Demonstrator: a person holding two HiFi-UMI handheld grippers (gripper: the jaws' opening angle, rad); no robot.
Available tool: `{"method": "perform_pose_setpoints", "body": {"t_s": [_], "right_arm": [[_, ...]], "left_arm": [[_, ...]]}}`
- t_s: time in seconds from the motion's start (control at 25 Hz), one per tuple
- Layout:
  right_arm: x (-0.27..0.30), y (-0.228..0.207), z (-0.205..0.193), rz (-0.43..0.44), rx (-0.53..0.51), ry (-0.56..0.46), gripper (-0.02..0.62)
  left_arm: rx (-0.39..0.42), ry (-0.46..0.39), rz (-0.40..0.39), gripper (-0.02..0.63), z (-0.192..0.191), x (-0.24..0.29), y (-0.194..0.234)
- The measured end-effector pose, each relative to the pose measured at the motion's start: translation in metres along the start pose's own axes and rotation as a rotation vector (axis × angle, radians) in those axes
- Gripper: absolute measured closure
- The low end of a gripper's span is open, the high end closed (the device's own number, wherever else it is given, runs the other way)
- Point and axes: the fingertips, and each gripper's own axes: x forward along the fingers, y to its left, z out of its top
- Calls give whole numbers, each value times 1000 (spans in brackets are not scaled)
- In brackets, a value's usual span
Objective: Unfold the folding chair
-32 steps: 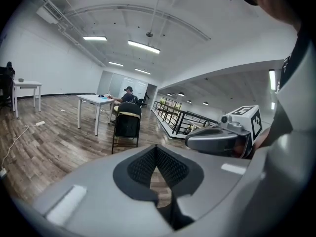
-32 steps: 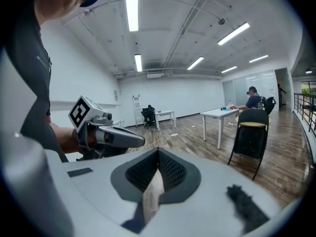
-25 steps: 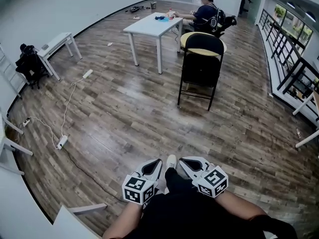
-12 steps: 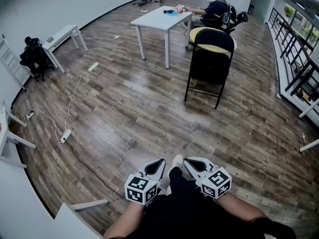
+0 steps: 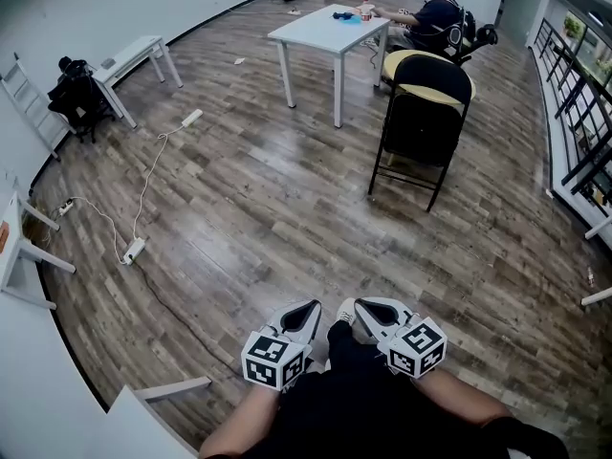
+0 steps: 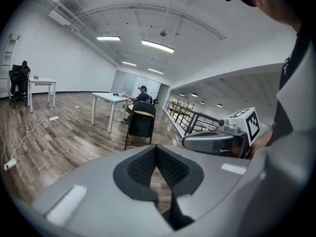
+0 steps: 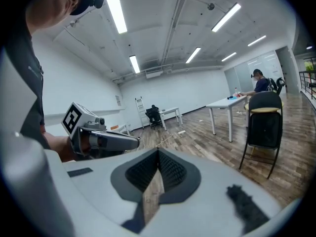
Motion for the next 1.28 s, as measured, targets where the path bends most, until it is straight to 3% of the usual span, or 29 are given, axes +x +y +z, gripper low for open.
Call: {"method": "perform_pose_setpoints", "body": {"t_s": [0.4, 0.92, 1.28], "right_arm": [[39, -42, 21, 7, 27, -7, 600], [83, -119, 71, -12, 37, -50, 600], [105, -151, 110, -20, 21, -66, 600]], "left_arm": [[-26, 8, 38, 598, 25, 32, 45], [59, 18, 14, 598, 90, 98, 87], [29, 7, -13, 598, 130, 126, 107]]}}
